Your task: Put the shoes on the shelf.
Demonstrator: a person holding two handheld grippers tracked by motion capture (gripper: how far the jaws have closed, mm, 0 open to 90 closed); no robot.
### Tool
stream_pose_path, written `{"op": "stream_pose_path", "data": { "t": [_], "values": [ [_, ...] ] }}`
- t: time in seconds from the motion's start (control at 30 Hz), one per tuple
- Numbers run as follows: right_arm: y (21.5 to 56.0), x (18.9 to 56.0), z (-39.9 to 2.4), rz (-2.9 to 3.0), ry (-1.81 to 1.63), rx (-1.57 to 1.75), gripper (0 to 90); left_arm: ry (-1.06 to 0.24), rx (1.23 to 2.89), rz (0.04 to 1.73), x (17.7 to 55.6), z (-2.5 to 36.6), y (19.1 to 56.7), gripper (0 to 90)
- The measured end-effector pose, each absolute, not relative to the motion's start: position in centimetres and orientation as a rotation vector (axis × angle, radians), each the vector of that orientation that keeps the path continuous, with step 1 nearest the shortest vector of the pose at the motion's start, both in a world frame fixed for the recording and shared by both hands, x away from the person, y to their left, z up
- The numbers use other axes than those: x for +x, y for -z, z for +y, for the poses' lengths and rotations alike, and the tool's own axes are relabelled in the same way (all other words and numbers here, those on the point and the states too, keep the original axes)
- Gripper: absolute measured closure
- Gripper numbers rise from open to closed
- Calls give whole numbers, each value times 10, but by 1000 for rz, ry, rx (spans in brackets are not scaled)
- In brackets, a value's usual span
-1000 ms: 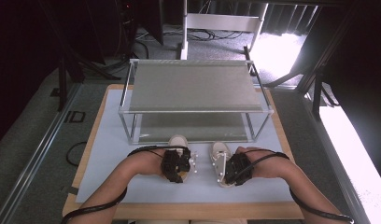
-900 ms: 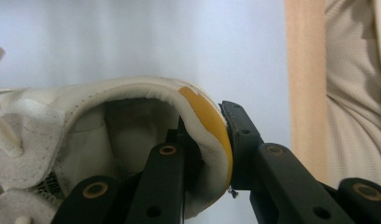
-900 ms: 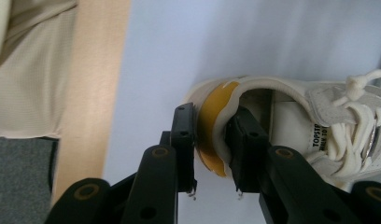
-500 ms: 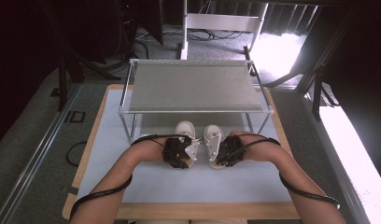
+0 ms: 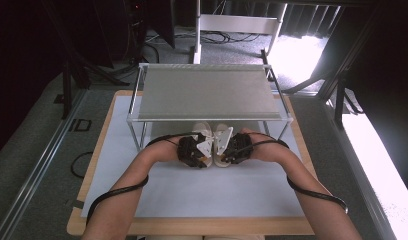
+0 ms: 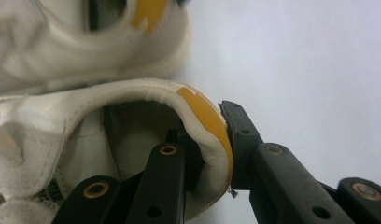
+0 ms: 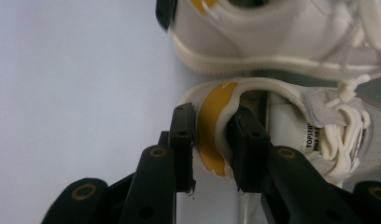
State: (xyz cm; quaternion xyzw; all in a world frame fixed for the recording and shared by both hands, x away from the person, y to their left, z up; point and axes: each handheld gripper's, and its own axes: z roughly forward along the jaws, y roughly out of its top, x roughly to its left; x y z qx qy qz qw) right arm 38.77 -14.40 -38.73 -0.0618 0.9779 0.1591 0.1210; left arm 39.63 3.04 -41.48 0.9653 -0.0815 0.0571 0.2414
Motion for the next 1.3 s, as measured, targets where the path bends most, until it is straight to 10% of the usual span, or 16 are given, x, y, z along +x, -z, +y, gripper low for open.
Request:
{"op": "stream_pose_path", "data": {
  "t": [0.53, 0.83, 1.3],
  "values": [
    [402, 391, -146, 2797, -527, -150, 688, -177, 2630, -204, 402, 28, 427, 721],
    [385, 391, -160, 2727, -726, 104, 535, -316, 2540, 249, 401, 36, 406, 476],
    [379, 358, -174, 2573, -936, 337, 579, -433, 2481, 379, 361, 42, 390, 457]
  ]
}}
